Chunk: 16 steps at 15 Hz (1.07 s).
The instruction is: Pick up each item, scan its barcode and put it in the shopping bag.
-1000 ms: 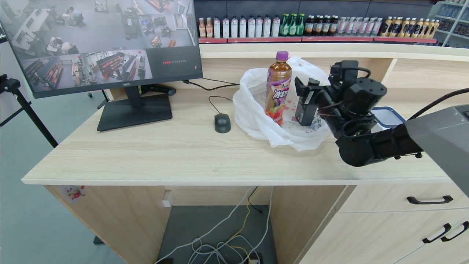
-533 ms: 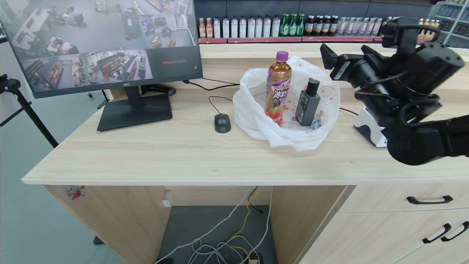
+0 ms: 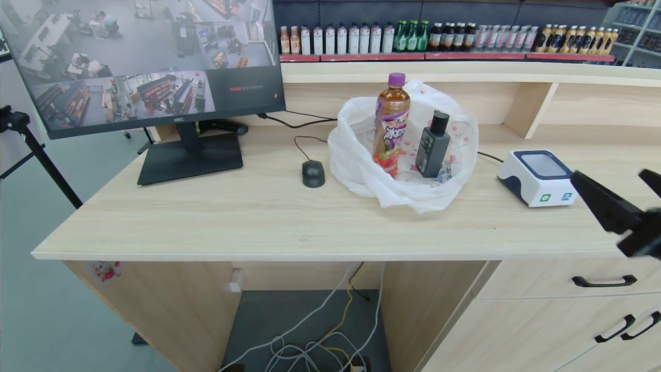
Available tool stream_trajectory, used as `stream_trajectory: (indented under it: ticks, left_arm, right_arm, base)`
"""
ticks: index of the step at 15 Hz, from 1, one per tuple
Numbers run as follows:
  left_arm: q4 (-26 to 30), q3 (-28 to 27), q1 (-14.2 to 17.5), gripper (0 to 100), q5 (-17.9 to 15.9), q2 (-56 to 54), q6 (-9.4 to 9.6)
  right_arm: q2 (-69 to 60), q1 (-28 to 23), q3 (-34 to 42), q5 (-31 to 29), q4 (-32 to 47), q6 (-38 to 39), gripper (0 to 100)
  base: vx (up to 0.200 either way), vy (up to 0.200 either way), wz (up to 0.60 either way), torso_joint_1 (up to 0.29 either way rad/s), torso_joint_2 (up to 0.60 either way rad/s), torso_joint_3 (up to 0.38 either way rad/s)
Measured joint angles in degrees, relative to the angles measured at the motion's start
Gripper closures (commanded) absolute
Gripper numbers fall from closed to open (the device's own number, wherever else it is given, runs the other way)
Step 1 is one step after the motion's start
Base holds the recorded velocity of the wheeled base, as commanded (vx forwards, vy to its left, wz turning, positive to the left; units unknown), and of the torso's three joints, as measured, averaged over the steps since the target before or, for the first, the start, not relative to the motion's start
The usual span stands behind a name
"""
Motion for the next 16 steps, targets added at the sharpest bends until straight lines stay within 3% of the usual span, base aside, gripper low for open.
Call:
stream_trajectory:
  ticks: [2,4,9,10,13,16]
  left_arm:
    - [0.0,0.0,0.0,0,0.0,0.0,0.02]
    - [0.0,0.0,0.0,0,0.0,0.0,-0.02]
    - [0.0,0.0,0.0,0,0.0,0.0,-0.22]
    - [0.0,0.0,0.0,0,0.0,0.0,-0.24]
    - [0.0,0.0,0.0,0,0.0,0.0,-0.27]
    - [0.0,0.0,0.0,0,0.0,0.0,-0.29]
  right_arm:
    - [-11.0,-0.1,6.8,-0.6,5.6,-0.6,0]
    - [-22.8,-0.1,9.7,-0.6,18.4,-2.2,0]
    - [-52.4,0.1,5.7,9.9,70.3,-7.1,0]
    - [-56.3,0.2,4.5,11.7,73.6,-7.6,0]
    - [-62.4,0.6,7.0,16.5,73.8,-7.8,0]
    - [-64.3,0.8,8.0,16.3,73.6,-4.5,0]
  base:
    - [0.0,0.0,0.0,0.0,0.0,0.0]
    - [0.0,0.0,0.0,0.0,0.0,0.0]
    - [0.0,0.0,0.0,0.0,0.0,0.0]
    - [0.0,0.0,0.0,0.0,0.0,0.0]
    - [0.0,0.0,0.0,0.0,0.0,0.0]
    - [0.0,0.0,0.0,0.0,0.0,0.0]
